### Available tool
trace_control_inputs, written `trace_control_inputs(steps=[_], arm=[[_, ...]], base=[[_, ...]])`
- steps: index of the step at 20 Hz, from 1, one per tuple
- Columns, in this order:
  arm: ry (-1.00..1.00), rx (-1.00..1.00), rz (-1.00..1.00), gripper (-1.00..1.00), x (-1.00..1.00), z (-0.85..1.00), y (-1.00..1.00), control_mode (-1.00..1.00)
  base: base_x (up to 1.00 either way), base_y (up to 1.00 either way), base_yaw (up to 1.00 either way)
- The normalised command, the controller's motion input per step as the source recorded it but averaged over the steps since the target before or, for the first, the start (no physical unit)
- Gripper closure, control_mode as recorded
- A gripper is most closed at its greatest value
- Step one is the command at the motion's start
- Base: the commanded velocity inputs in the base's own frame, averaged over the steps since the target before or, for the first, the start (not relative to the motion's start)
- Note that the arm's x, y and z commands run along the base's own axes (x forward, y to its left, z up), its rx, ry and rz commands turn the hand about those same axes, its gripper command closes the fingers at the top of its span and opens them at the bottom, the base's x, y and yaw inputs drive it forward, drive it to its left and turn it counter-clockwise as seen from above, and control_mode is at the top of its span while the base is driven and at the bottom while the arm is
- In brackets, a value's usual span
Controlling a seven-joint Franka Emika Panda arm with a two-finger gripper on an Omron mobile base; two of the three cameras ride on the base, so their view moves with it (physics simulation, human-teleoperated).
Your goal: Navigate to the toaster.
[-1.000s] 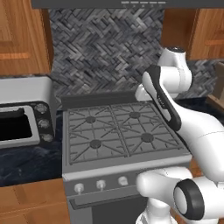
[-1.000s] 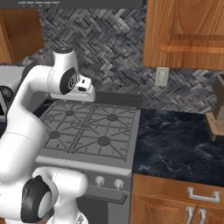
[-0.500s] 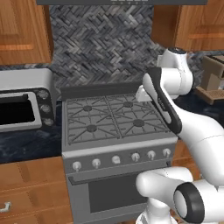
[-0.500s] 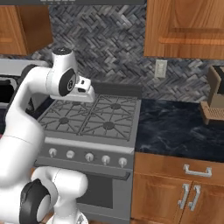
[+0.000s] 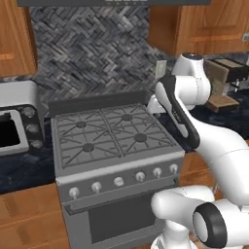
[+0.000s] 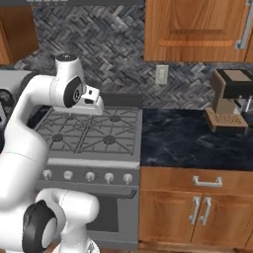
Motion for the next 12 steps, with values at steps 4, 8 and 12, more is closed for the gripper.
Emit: trace_control_inputs(steps=[4, 8, 12], arm=[[0.0, 0.0, 0.0, -1.0, 0.0, 0.0, 0.0, 1.0], [0.0, 0.0, 0.0, -1.0, 0.0, 0.0, 0.0, 1.0], [0.0, 0.0, 0.0, -1.0, 0.0, 0.0, 0.0, 1.0]], base=[[-0.11, -0.3, -0.44], [-0.06, -0.31, -0.48], [-0.02, -0.43, -0.51]])
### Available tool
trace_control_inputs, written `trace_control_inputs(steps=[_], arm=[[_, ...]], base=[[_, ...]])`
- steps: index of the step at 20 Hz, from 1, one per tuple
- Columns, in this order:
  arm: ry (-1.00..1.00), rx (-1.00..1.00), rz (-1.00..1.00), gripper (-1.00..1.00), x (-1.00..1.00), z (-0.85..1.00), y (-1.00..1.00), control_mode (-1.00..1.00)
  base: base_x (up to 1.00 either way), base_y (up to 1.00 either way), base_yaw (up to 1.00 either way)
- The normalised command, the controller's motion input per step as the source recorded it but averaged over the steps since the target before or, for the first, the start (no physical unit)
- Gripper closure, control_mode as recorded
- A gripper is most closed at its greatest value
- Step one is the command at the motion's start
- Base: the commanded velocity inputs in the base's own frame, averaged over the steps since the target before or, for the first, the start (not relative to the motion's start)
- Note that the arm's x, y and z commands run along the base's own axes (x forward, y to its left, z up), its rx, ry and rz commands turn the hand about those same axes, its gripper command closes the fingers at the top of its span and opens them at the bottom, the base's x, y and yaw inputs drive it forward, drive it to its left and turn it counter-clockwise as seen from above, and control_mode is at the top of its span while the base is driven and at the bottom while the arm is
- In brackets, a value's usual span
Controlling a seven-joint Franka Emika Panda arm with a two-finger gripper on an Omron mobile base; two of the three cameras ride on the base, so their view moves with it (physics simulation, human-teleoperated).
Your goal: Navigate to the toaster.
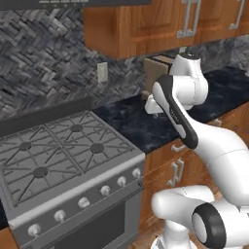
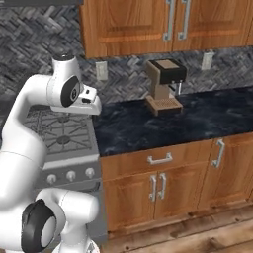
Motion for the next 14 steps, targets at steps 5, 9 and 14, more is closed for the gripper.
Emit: trace_control_inputs(steps=[5, 9, 14], arm=[[0.0, 0.0, 0.0, -1.0, 0.0, 0.0, 0.0, 1.0], [0.0, 0.0, 0.0, -1.0, 0.0, 0.0, 0.0, 1.0], [0.0, 0.0, 0.0, -1.0, 0.0, 0.0, 0.0, 1.0]], base=[[-0.04, -0.44, -0.51], [-0.07, -0.44, -0.5], [-0.14, -0.43, -0.5]])
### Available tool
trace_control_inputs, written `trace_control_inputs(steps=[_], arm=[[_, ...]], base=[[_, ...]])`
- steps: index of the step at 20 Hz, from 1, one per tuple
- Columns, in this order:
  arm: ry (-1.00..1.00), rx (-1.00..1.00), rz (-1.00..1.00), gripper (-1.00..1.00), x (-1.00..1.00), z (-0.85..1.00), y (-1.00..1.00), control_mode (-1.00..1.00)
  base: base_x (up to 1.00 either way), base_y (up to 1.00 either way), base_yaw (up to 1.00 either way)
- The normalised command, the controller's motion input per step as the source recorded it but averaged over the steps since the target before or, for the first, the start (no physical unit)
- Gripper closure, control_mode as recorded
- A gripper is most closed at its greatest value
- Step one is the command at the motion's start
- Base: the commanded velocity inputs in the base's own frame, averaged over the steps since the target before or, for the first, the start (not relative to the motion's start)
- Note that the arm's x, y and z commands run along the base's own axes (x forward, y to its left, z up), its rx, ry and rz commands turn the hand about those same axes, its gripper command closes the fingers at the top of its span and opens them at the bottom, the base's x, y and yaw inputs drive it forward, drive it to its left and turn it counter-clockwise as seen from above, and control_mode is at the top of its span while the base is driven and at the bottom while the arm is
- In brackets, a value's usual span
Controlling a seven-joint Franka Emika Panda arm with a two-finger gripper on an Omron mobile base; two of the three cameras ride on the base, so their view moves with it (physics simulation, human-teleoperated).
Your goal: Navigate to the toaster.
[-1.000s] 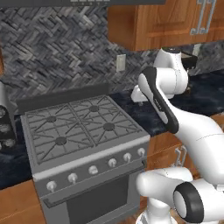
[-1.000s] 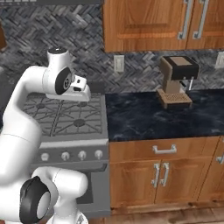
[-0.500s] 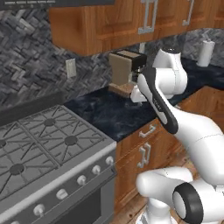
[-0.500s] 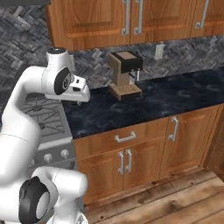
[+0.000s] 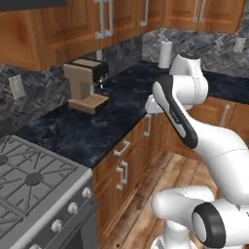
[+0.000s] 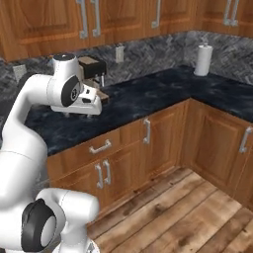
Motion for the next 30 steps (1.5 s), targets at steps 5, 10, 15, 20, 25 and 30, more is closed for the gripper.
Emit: trace_control_inputs(steps=[5, 10, 15, 20, 25, 30], arm=[[0.0, 0.0, 0.0, -1.0, 0.0, 0.0, 0.0, 1.0], [0.0, 0.0, 0.0, -1.0, 0.0, 0.0, 0.0, 1.0], [0.0, 0.0, 0.0, -1.0, 0.0, 0.0, 0.0, 1.0], [0.0, 0.0, 0.0, -1.0, 0.0, 0.0, 0.0, 1.0], [0.0, 0.0, 0.0, -1.0, 0.0, 0.0, 0.0, 1.0], [0.0, 0.0, 0.0, -1.0, 0.0, 0.0, 0.0, 1.0]], base=[[-0.12, -0.46, -0.5], [-0.06, -0.52, -0.49], [-0.06, -0.55, -0.5], [-0.16, -0.52, -0.49], [-0.22, -0.46, -0.46], [0.0, 0.0, -0.04]])
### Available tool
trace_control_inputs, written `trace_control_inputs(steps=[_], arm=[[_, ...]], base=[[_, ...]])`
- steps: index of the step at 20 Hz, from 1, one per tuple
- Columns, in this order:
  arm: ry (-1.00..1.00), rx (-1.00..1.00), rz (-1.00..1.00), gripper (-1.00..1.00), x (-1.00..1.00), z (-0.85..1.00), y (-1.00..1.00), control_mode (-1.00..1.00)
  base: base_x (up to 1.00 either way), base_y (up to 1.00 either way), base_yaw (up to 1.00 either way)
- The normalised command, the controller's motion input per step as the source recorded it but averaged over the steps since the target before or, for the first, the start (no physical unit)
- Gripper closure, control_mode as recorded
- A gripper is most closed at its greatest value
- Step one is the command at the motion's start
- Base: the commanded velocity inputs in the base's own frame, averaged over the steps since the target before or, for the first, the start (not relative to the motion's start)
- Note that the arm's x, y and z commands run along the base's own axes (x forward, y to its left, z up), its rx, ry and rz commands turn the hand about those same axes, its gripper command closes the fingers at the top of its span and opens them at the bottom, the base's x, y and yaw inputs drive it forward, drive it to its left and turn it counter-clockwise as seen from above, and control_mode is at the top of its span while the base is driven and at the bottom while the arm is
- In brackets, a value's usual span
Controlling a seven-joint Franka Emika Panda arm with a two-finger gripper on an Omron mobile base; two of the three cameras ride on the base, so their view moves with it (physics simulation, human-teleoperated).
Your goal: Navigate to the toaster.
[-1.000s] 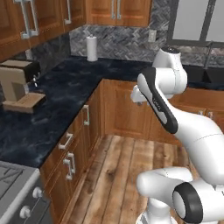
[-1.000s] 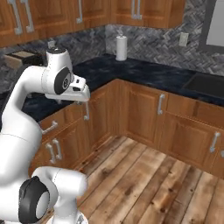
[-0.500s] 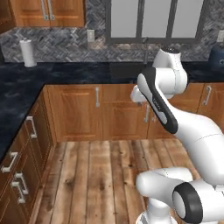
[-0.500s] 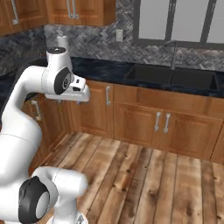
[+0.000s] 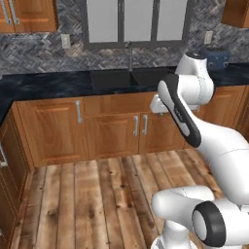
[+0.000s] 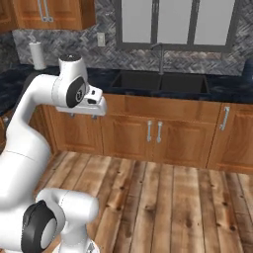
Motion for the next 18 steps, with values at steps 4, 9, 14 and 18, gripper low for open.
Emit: trace_control_inputs(steps=[4, 9, 14, 18], arm=[[0.0, 0.0, 0.0, -1.0, 0.0, 0.0, 0.0, 1.0], [0.0, 0.0, 0.0, -1.0, 0.0, 0.0, 0.0, 1.0], [0.0, 0.0, 0.0, -1.0, 0.0, 0.0, 0.0, 1.0], [0.0, 0.0, 0.0, -1.0, 0.0, 0.0, 0.0, 1.0]], base=[[0.58, 0.06, 0.0], [0.87, 0.03, -0.01], [0.9, 0.04, -0.02], [0.91, 0.02, -0.03]])
